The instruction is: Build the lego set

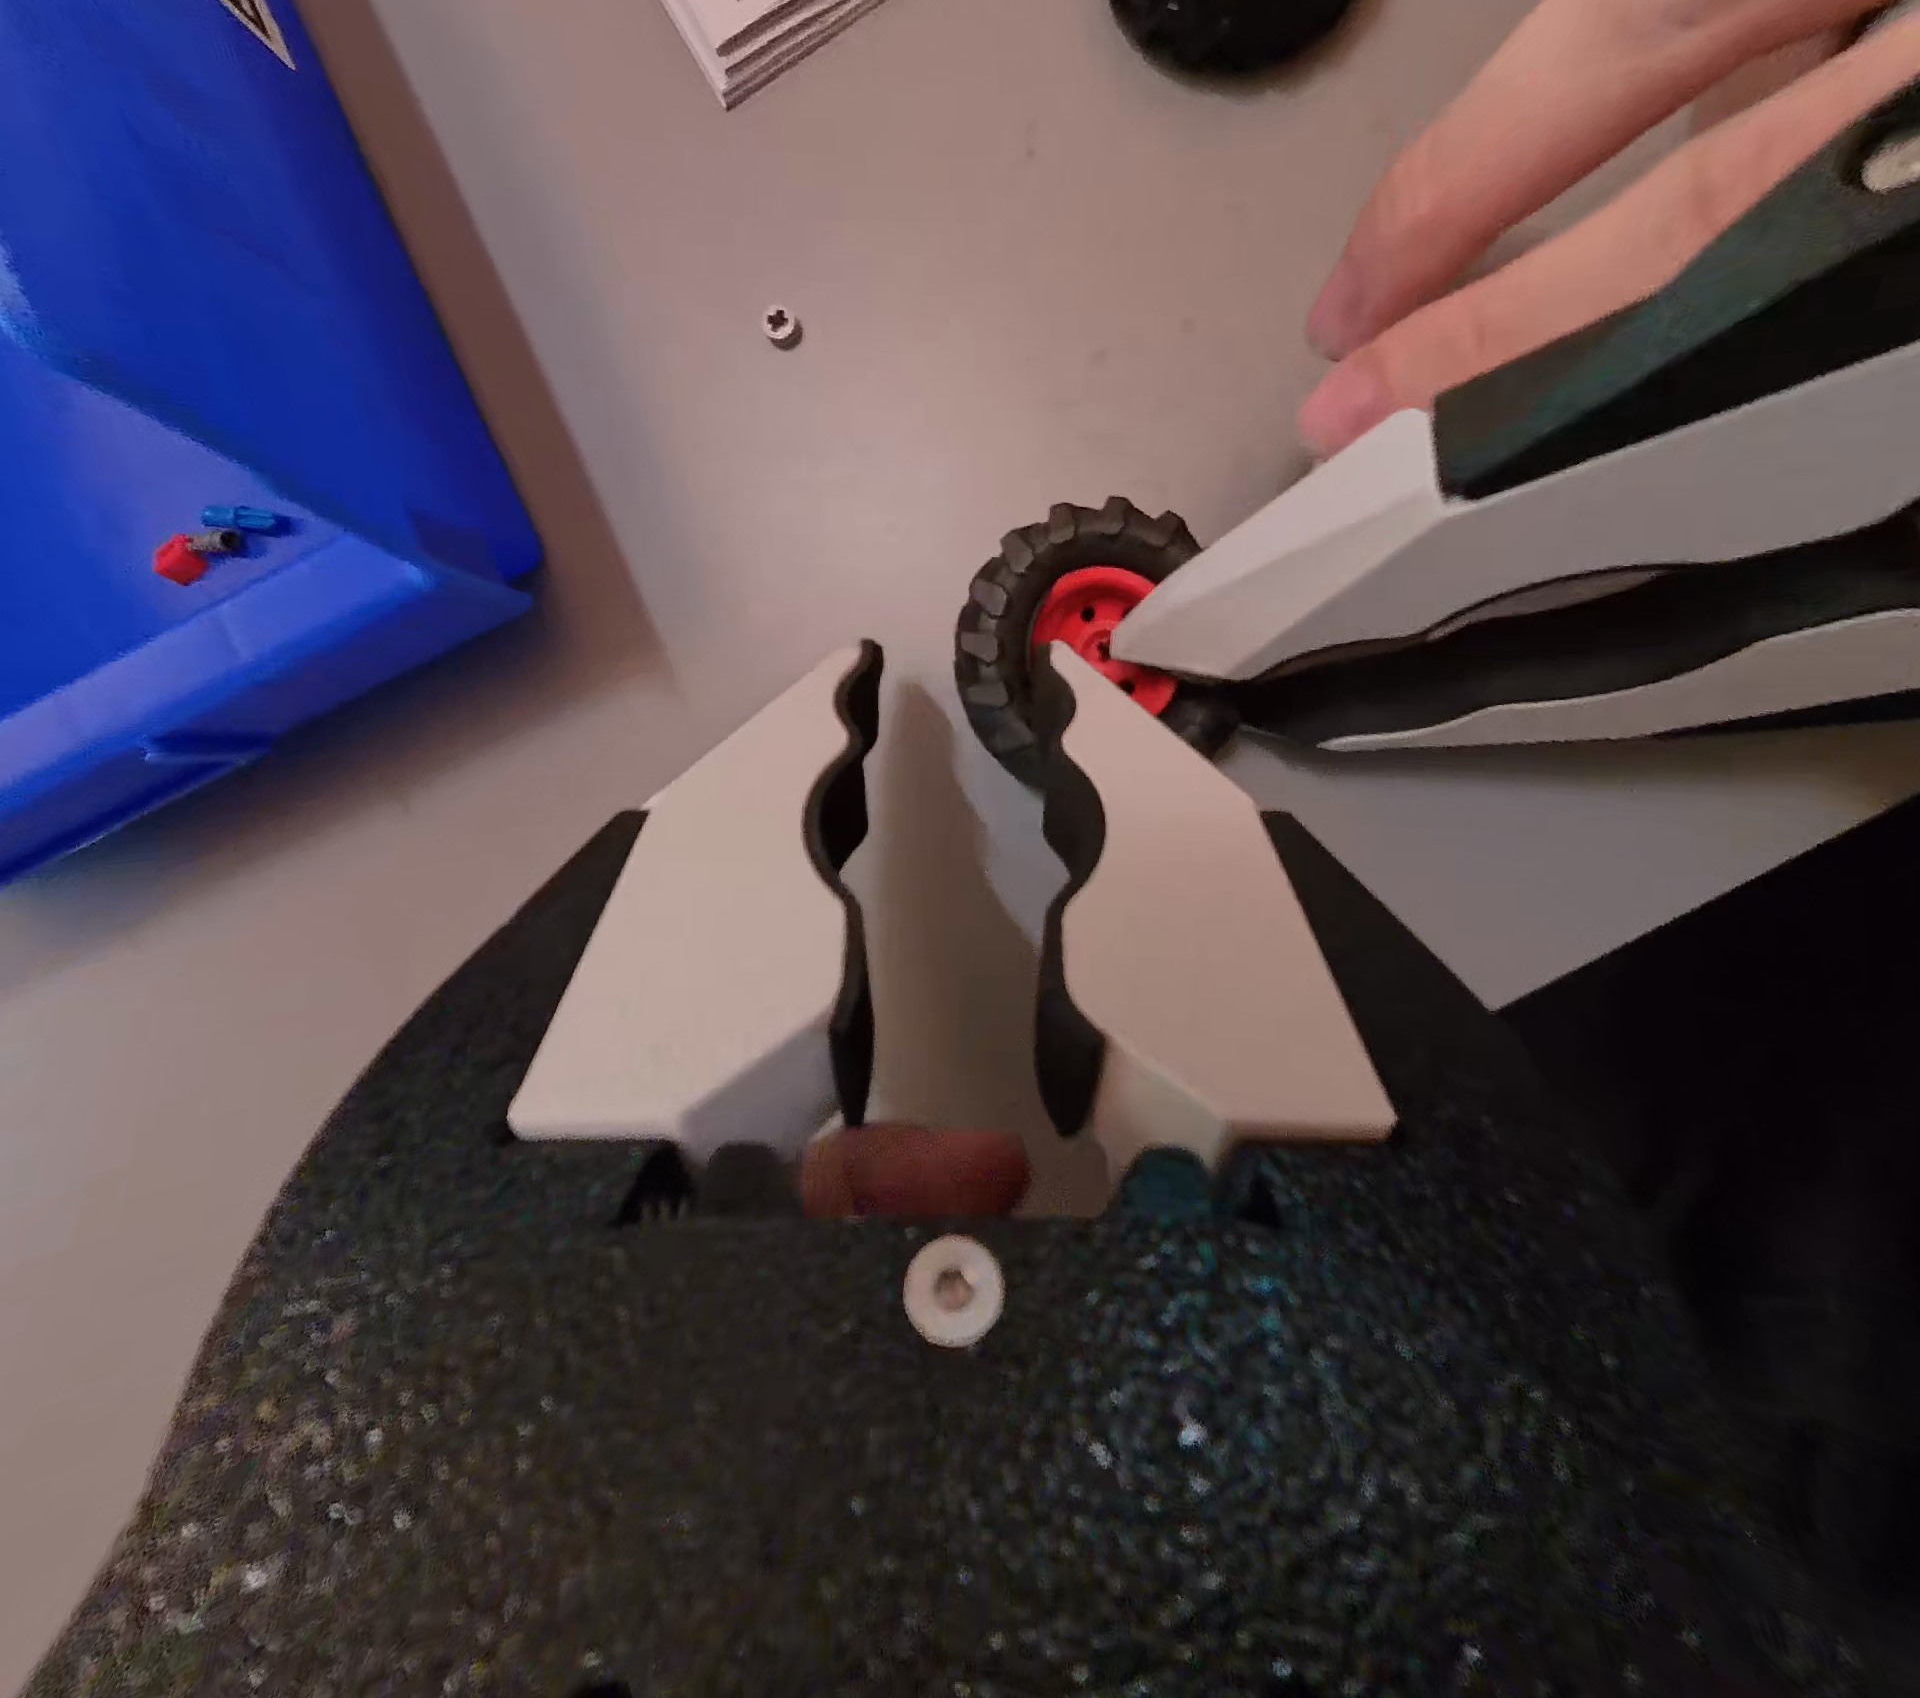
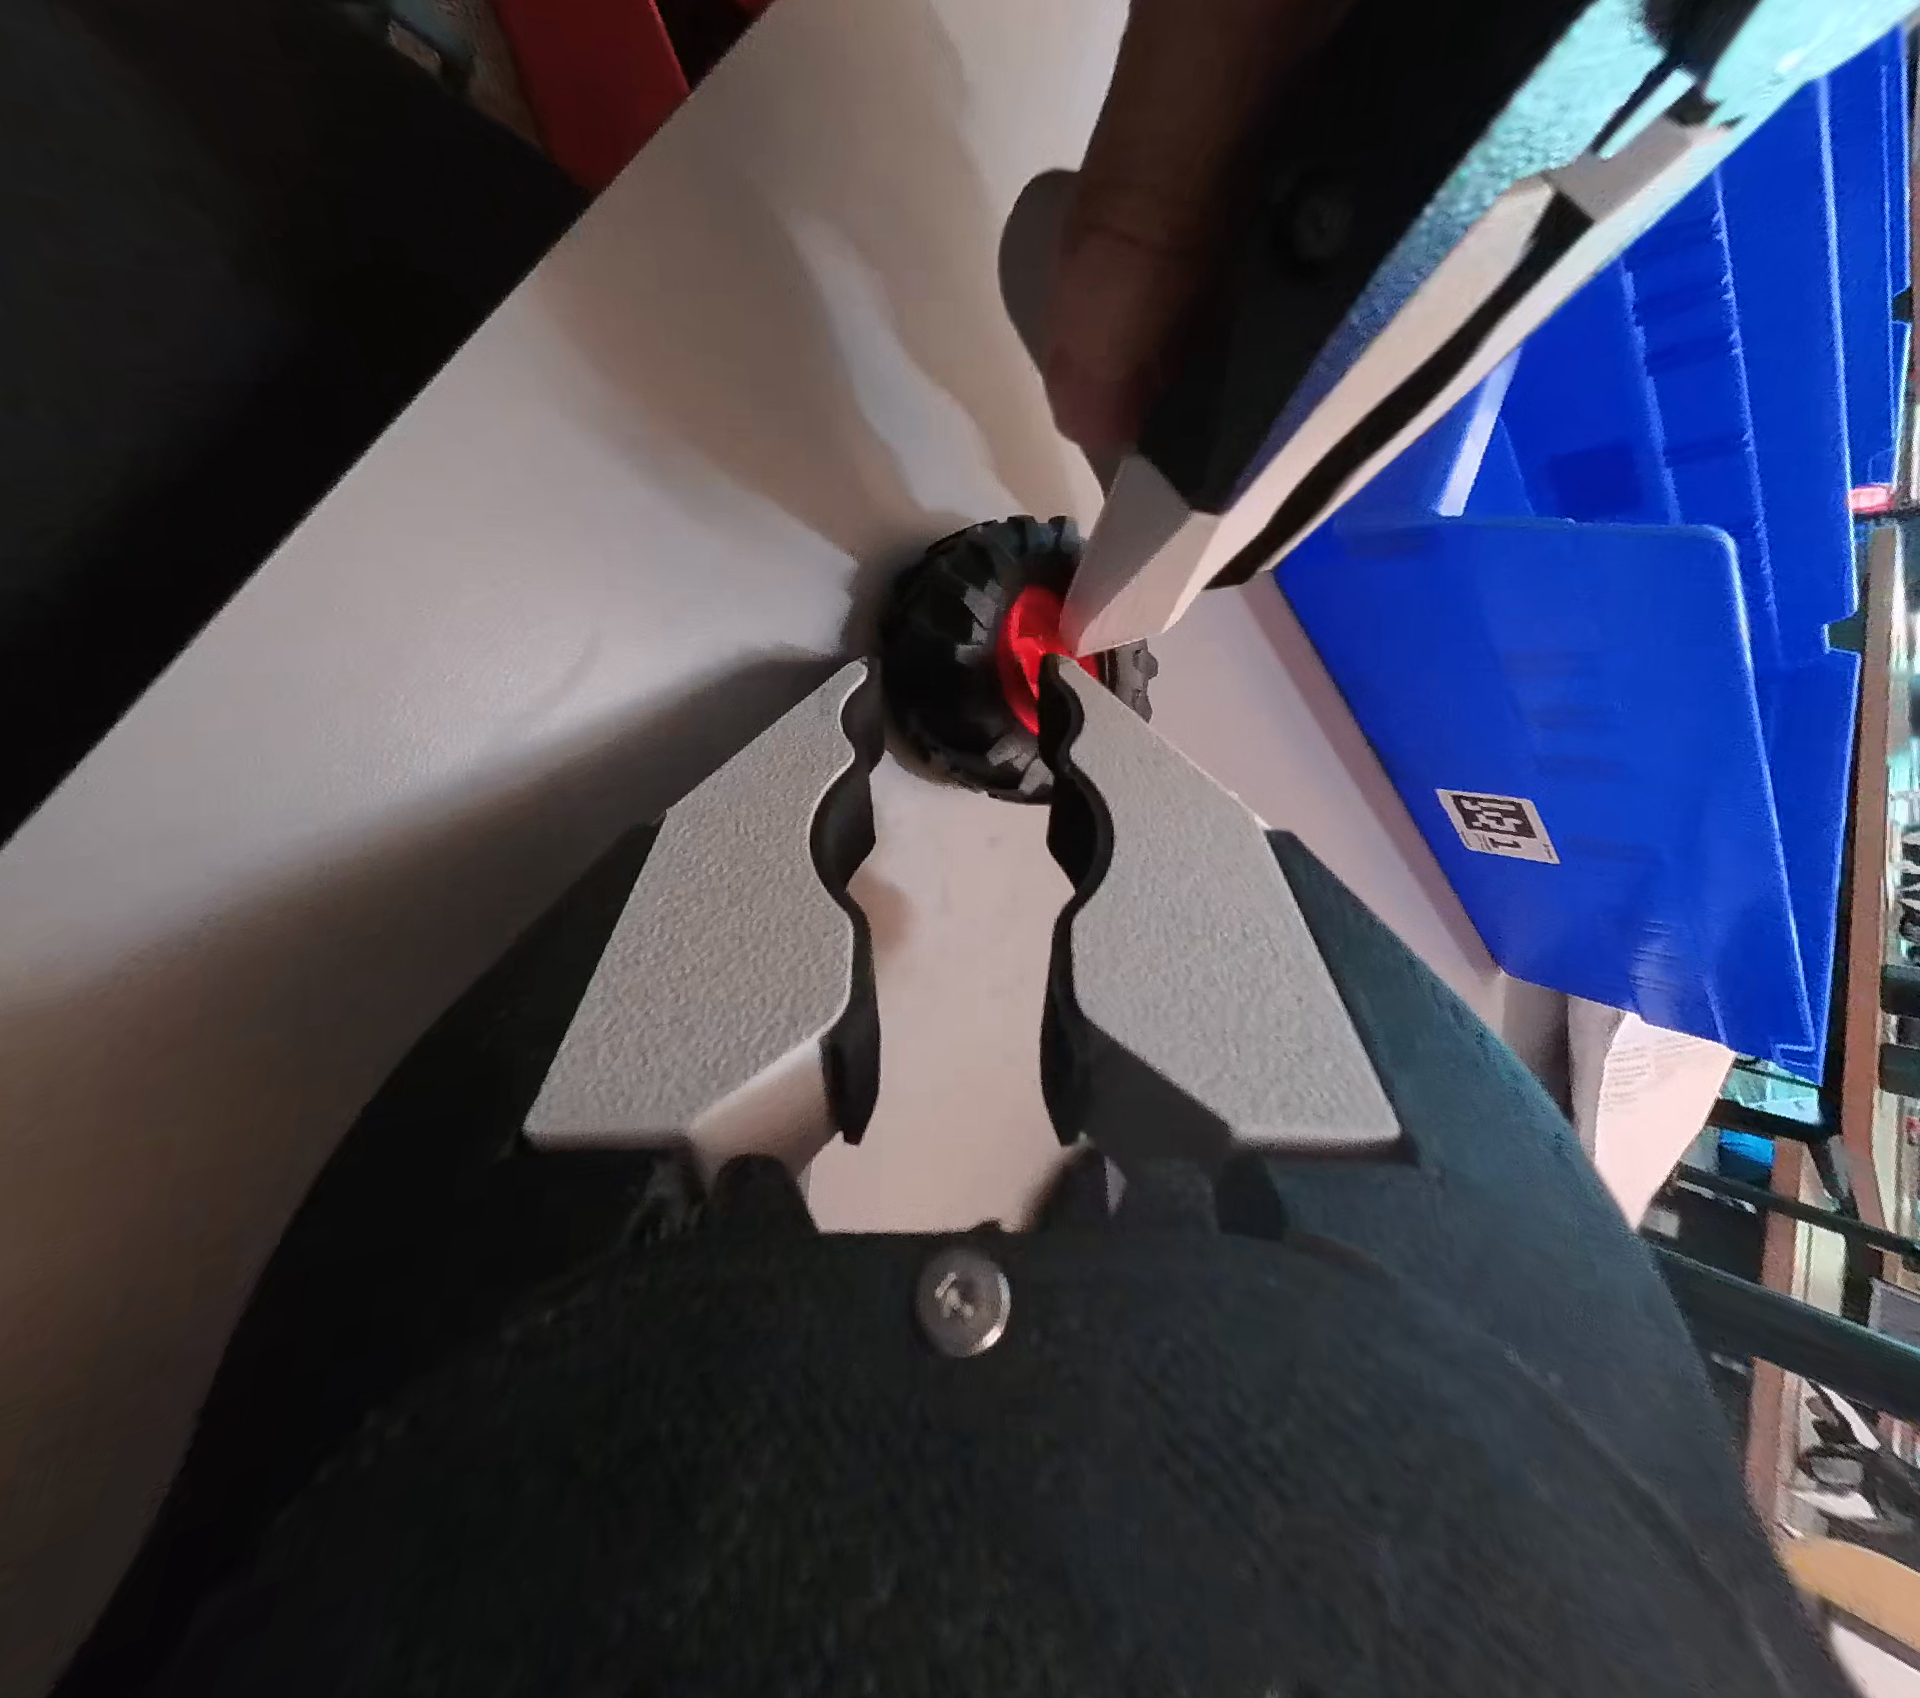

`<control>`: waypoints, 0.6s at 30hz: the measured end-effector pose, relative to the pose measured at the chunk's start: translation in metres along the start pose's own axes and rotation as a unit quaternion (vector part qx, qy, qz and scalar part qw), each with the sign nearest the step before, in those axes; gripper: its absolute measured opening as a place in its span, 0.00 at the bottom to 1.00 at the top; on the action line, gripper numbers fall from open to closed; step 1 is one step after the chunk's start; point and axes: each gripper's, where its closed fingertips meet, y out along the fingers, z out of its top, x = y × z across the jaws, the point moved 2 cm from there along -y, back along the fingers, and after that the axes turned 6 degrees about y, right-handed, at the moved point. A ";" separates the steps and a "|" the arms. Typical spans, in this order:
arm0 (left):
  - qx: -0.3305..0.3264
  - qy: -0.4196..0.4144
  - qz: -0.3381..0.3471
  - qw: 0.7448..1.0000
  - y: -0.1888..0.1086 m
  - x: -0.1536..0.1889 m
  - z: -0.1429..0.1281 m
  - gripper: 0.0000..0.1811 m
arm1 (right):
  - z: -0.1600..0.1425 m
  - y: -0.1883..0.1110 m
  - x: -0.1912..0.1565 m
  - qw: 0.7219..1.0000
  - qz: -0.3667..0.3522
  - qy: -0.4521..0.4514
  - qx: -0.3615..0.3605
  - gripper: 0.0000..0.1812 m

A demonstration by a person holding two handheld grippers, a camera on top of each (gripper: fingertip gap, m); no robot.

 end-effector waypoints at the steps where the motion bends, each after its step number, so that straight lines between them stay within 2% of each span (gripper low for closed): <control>1: 0.006 -0.003 -0.005 1.000 0.001 0.001 0.000 0.14 | 0.000 0.000 0.000 1.000 0.001 0.002 0.005 0.15; 3: 0.015 -0.014 -0.024 0.999 0.002 0.006 0.000 0.07 | 0.001 0.000 -0.001 1.000 0.002 0.014 0.015 0.15; 9: 0.060 -0.038 -0.045 0.996 0.002 0.004 -0.001 0.09 | 0.003 0.000 -0.002 1.000 0.006 0.009 0.000 0.14; 13: 0.095 -0.052 -0.053 0.993 0.002 0.005 -0.002 0.07 | 0.004 0.000 -0.002 1.000 0.018 0.017 0.013 0.14; 18: 0.119 -0.077 -0.099 0.985 0.002 0.004 -0.003 0.07 | 0.005 -0.001 -0.004 1.000 0.017 0.003 0.001 0.13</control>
